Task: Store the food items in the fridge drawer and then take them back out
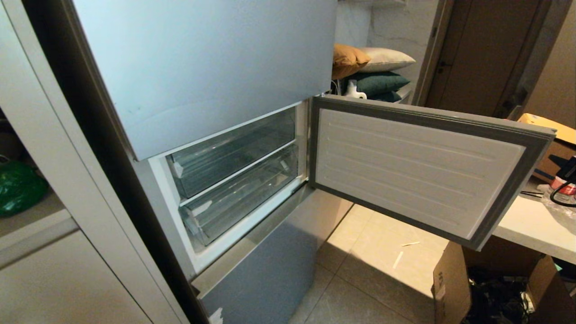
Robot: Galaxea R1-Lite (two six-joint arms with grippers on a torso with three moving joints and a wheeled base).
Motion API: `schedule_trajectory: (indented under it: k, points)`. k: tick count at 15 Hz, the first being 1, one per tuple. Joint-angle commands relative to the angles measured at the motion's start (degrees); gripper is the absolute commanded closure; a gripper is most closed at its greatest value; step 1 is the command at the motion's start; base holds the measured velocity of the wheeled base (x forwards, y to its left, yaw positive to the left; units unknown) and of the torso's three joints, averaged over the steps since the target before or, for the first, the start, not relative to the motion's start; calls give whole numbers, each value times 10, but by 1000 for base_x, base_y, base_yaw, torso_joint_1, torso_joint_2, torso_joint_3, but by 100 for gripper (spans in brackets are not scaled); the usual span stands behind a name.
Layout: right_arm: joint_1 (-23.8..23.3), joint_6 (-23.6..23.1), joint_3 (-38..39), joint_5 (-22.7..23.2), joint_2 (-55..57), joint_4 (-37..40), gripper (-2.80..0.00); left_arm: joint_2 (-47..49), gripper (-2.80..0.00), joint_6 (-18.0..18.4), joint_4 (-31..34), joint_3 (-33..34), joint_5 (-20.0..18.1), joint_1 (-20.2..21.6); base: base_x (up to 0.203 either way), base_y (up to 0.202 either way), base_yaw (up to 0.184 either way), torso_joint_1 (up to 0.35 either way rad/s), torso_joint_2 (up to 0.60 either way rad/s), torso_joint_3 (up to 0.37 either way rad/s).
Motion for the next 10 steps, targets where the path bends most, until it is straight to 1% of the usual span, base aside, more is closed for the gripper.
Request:
schedule_trajectory:
  k: [1, 4, 7, 10]
  points:
    - [11, -1, -21, 2, 18, -3, 0, 0, 0, 0, 0, 0, 0, 0, 0, 0, 0, 0, 0, 0]
    - [28, -6, -22, 2, 18, -4, 0, 0, 0, 0, 0, 0, 0, 0, 0, 0, 0, 0, 0, 0]
    - [41, -37, -14, 2, 18, -3, 0, 0, 0, 0, 0, 0, 0, 0, 0, 0, 0, 0, 0, 0]
    - [45, -51, 14, -1, 3, -3, 0, 0, 0, 0, 0, 0, 0, 0, 0, 0, 0, 0, 0, 0]
